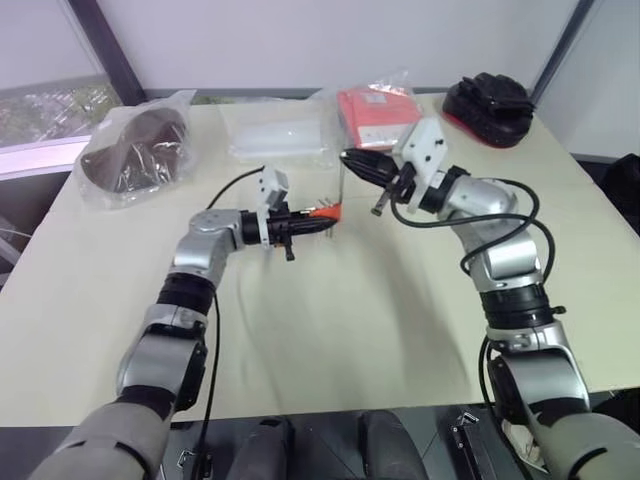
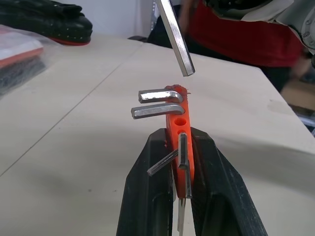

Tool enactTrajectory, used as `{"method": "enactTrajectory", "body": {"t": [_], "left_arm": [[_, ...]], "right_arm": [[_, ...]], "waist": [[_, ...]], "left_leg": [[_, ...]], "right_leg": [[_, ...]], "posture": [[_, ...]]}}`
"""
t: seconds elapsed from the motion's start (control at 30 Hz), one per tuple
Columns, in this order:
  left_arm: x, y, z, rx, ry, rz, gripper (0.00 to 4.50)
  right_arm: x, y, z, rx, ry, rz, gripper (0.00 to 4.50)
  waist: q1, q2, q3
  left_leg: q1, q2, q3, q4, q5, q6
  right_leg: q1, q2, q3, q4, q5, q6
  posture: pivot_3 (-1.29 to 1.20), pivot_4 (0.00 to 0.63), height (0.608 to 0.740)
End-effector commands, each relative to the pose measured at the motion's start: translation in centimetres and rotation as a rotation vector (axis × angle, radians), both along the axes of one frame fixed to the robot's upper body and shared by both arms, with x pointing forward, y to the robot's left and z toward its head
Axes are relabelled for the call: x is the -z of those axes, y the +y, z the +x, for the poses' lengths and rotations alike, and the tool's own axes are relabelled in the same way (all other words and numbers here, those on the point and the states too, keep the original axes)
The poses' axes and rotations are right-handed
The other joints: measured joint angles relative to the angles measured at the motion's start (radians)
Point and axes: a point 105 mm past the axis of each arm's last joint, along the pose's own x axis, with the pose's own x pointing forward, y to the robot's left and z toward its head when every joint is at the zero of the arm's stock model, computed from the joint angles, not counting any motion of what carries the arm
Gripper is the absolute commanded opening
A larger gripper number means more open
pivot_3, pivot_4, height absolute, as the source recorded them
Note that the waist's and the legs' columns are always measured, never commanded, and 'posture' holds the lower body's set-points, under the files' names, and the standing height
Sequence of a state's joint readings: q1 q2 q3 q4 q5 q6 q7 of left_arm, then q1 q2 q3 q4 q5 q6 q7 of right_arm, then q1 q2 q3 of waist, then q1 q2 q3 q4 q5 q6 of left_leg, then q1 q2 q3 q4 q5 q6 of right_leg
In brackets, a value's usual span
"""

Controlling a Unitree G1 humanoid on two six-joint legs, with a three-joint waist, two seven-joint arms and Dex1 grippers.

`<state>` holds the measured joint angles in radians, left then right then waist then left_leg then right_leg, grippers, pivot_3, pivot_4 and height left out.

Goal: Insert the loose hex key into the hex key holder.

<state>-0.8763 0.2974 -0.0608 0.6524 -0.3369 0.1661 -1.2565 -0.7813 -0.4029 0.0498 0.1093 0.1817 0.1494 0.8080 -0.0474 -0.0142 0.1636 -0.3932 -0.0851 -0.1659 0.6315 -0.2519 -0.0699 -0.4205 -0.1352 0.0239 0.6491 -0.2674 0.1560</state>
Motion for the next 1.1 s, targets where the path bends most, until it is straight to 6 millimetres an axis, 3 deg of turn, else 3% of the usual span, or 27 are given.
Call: {"method": "enactTrajectory", "body": {"t": [0.03, 1.1], "left_arm": [[-1.8, -0.2, -0.1, 0.023, -0.066, -0.016, 0.0], [-2.8, -0.1, -0.5, 0.024, -0.038, -0.091, 0.0]], "right_arm": [[-1.5, 0.1, -0.8, -0.012, -0.057, 0.038, 0.02], [0.6, -1.1, 0.0, 0.029, -0.017, 0.02, 0.02]], "waist": [[0.0, 0.0, 0.0], [0.0, 0.0, 0.0]], "left_leg": [[0.0, 0.0, 0.0, 0.0, 0.0, 0.0], [0.0, 0.0, 0.0, 0.0, 0.0, 0.0]], "right_leg": [[0.0, 0.0, 0.0, 0.0, 0.0, 0.0], [0.0, 0.0, 0.0, 0.0, 0.0, 0.0]], "posture": [[0.0, 0.15, 0.74], [0.0, 0.15, 0.74]]}}
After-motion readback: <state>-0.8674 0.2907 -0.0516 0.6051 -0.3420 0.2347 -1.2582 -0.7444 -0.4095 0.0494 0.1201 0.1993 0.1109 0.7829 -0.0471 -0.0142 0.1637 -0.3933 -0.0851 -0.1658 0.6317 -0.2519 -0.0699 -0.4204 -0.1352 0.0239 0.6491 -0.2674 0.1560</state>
